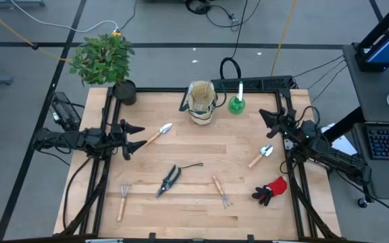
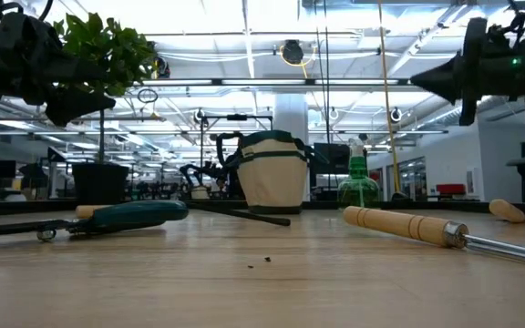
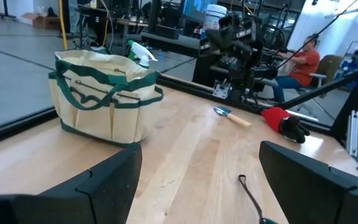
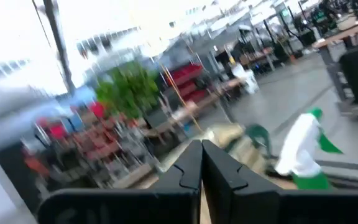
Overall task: Pick & Place Garden tools in Gardening bag
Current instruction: Put the green spray bottle into the brown gardening bag
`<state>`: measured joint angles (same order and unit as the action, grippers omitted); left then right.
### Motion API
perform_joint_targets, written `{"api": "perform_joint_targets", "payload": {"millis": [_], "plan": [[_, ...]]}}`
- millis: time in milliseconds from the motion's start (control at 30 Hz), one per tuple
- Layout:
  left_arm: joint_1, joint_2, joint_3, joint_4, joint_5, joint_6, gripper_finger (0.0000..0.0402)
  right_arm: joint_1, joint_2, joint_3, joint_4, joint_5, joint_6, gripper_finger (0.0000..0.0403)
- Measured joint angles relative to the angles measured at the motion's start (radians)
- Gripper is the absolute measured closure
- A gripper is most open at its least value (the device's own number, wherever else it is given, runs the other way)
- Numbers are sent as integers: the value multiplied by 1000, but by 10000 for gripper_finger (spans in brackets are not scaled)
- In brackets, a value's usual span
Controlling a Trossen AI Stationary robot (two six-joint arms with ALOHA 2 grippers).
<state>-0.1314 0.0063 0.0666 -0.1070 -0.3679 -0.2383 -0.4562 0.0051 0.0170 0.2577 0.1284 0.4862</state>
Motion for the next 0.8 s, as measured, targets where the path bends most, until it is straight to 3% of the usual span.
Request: {"api": "perform_joint_targets", "payload": {"millis": [300, 467, 800], "plan": [[0, 0, 0, 0, 1, -13, 69, 0, 5, 0, 44, 11, -182, 403], [0, 0, 0, 0, 1, -30, 68, -1, 8, 0, 45, 111, -195, 403], [0, 0, 0, 0, 2, 43, 68, 0, 8, 0, 64, 106, -151, 403]]}}
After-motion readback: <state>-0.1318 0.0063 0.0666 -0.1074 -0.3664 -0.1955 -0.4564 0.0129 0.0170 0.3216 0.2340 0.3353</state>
